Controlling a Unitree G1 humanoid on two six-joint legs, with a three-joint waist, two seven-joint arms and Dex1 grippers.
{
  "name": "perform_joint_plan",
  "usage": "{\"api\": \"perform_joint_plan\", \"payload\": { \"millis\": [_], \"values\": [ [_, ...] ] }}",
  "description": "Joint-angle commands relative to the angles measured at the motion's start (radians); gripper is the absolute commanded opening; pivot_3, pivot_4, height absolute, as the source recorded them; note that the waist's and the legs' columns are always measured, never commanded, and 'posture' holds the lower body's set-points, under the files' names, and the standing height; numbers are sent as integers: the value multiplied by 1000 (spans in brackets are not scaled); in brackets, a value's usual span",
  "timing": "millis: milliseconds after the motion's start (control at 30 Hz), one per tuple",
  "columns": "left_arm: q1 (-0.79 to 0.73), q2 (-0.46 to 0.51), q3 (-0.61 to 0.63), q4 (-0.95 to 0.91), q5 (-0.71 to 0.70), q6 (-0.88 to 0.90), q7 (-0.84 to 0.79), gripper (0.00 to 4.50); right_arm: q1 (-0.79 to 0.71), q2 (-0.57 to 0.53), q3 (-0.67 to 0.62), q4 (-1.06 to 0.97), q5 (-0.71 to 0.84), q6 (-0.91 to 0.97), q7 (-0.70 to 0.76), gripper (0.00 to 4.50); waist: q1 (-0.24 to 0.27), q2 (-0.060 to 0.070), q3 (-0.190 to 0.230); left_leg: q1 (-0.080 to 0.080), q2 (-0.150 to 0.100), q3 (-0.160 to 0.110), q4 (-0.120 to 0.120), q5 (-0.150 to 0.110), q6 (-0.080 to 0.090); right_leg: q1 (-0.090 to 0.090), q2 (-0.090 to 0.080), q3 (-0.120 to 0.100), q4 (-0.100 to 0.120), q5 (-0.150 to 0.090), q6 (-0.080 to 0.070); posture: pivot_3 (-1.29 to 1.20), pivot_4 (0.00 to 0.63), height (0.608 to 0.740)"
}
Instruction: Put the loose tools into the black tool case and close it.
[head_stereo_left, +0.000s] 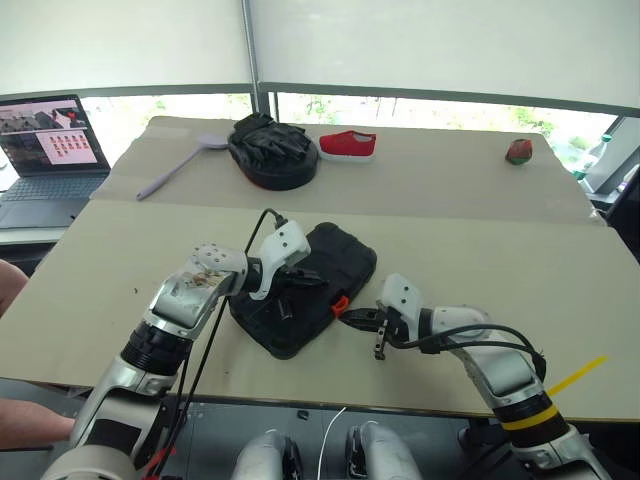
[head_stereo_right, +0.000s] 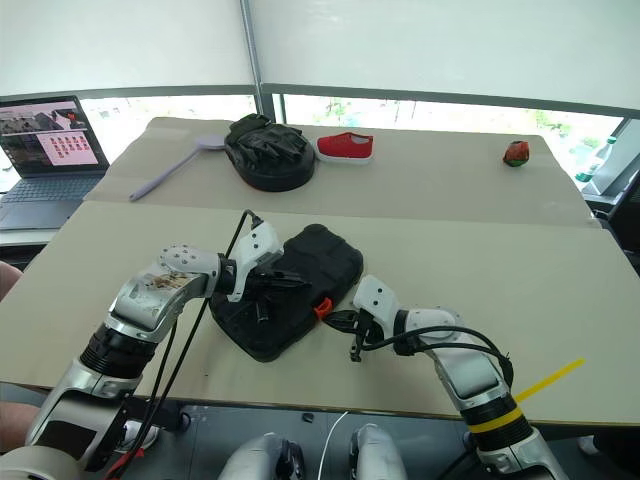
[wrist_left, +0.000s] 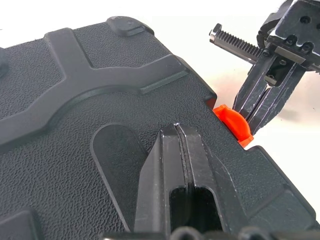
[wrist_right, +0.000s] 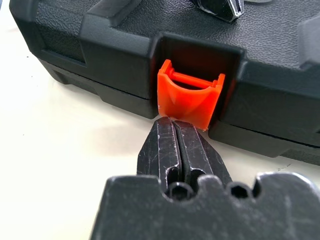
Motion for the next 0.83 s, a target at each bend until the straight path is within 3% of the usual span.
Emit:
{"api": "perform_joint_plan", "payload": {
  "millis": [33, 133, 200, 267, 433, 500, 667, 833],
  "values": [
    [69, -83, 157, 87, -69, -140, 75, 18, 38, -28, -90, -127, 88, -11, 22, 0, 2, 2, 0, 0, 0, 0, 0, 0, 0, 0, -1, 0, 0, 0, 0, 0, 150, 740],
    [113, -36, 262, 31, -131, -291, -28, 771, 113, -85, -171, -160, 135, -33, 51, 0, 2, 0, 1, -7, -1, -1, -1, 1, -2, -6, -1, -1, 0, 0, 0, 0, 150, 740],
    [137, -7, 275, 22, -150, -270, -39, 1543, 140, -111, -191, -172, 155, -20, 61, 0, 2, -1, 2, -12, -1, 0, -1, 3, -2, -12, -1, -1, 0, 1, -2, 0, 150, 740],
    [176, 56, 313, 19, -138, -261, -32, 2224, 183, -143, -241, -163, 157, -84, 80, 584, 5, -1, 2, -16, -2, 0, -1, 7, 5, -16, -1, -2, 0, 4, -7, 0, 150, 740],
    [339, 187, 463, 2, -166, -303, -55, 3838, 238, -185, -371, -45, 116, -359, 99, 1964, 3, -2, 5, -16, -2, 0, -1, 6, 6, -16, 0, -2, -2, 0, 0, 0, 150, 740],
    [432, 218, 531, 10, -156, -341, -40, 4497, 247, -197, -403, 34, 179, -517, 235, 2757, 4, -2, 5, -16, -2, 0, -1, 4, 3, -16, -1, -2, -2, 0, 0, 0, 150, 740],
    [610, 244, 613, 96, -110, -512, -42, 4500, 227, -200, -422, 131, 222, -540, 275, 4431, 3, 1, 8, -14, -2, 0, -2, 1, -1, -15, -2, -1, -2, 0, 0, 0, 150, 740],
    [617, 201, 632, 108, -92, -590, 55, 4500, 208, -188, -423, 232, 177, -644, 263, 4431, 19, -2, 12, -16, -2, -2, -2, 2, -3, -18, -4, -4, -2, -2, -6, 0, 150, 740]
  ]
}}
